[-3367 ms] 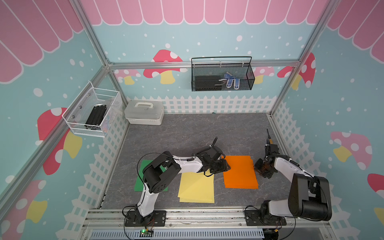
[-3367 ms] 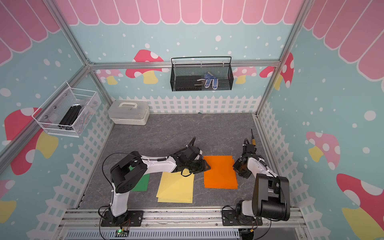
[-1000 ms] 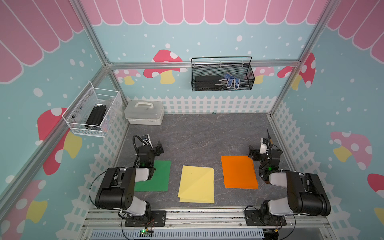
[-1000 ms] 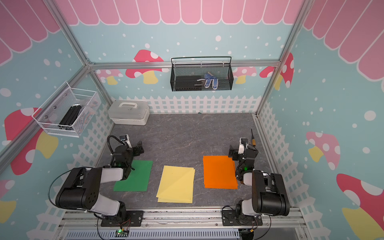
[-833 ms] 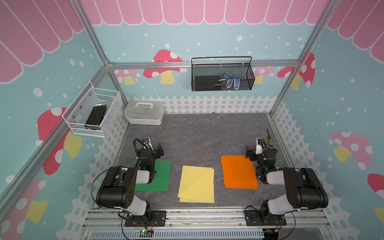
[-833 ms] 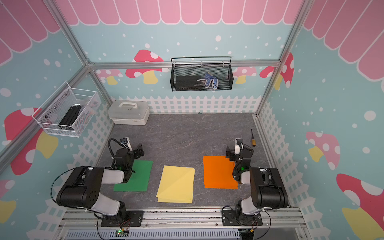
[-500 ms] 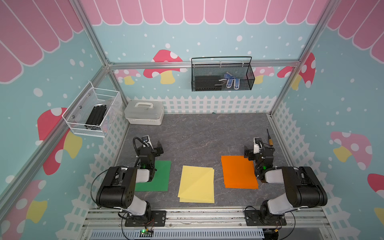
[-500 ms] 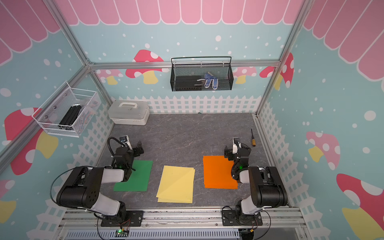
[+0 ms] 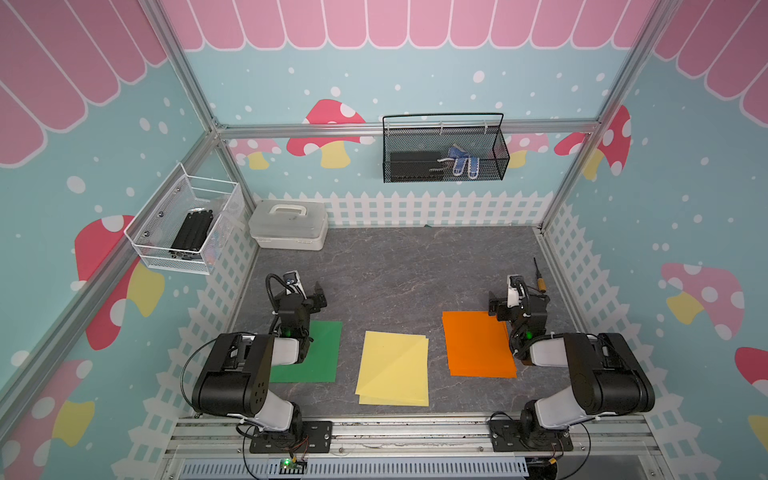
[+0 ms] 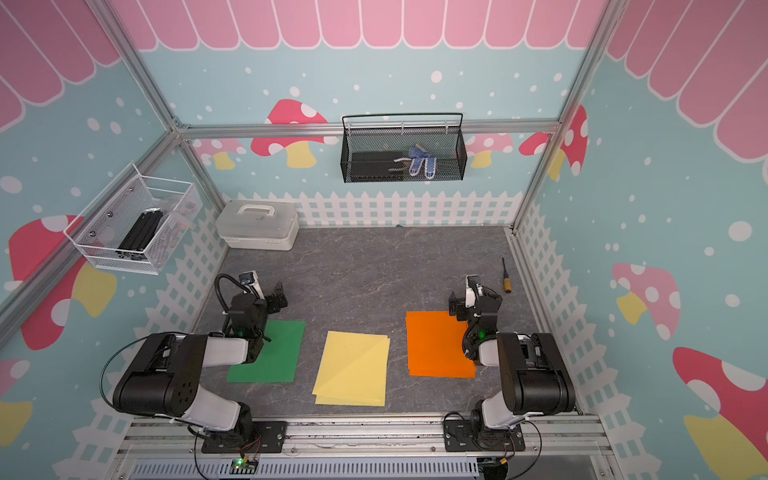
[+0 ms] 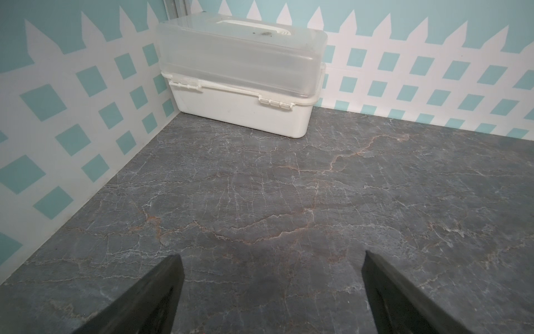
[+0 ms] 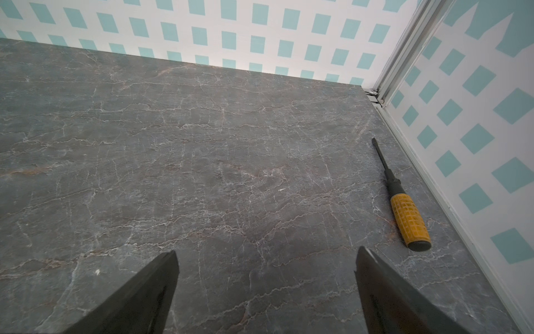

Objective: Sort the scattered colored papers by color
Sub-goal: Reset both arms

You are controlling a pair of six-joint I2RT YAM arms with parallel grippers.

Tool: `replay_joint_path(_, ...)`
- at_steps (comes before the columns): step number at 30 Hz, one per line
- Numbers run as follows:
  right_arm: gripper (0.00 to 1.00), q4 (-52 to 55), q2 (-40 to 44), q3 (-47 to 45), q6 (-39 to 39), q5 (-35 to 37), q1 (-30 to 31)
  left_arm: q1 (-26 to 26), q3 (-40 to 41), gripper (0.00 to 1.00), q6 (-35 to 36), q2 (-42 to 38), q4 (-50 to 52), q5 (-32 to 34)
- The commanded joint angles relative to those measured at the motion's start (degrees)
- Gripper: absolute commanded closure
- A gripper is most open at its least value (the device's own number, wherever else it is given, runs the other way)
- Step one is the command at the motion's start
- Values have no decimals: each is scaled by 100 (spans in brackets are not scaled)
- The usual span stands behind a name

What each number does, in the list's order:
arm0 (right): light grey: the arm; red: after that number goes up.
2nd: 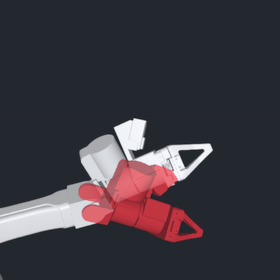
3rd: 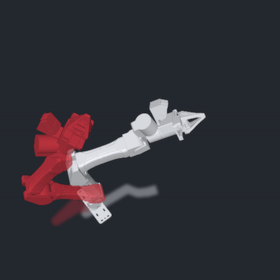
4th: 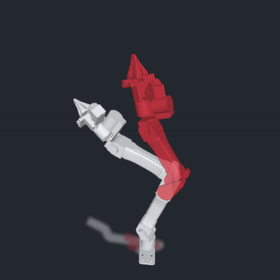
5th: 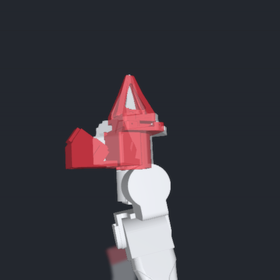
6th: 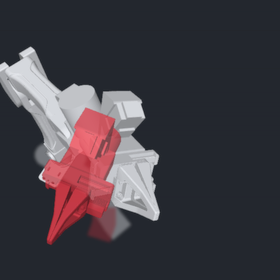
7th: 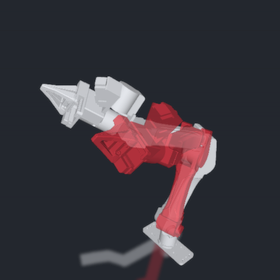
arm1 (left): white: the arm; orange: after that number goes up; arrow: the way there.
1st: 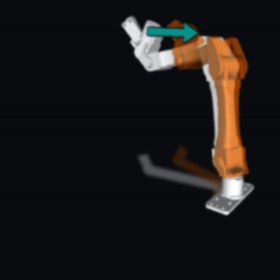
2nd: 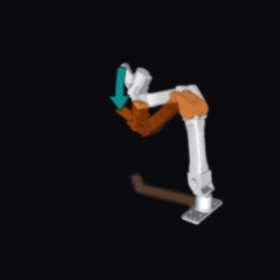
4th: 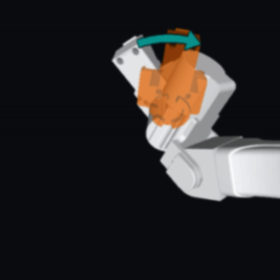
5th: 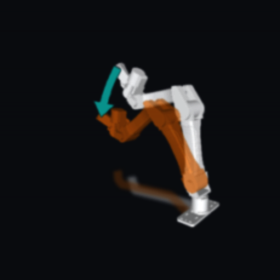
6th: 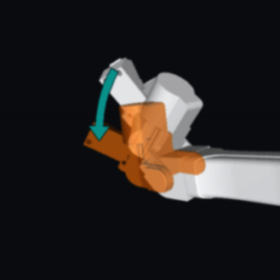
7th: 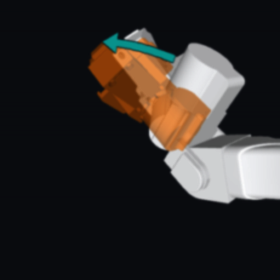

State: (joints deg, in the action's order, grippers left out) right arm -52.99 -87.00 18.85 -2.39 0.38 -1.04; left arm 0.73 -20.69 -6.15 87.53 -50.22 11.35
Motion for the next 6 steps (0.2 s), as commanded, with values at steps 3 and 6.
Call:
replay_joint_path(3,1,22,-8,138,46,-8,-72,-33,-102,1,96,-8,-76,-15)
replay_joint_path(6,1,-41,13,98,55,-6,-72,-37,-102,1,97,-10,-75,-26)
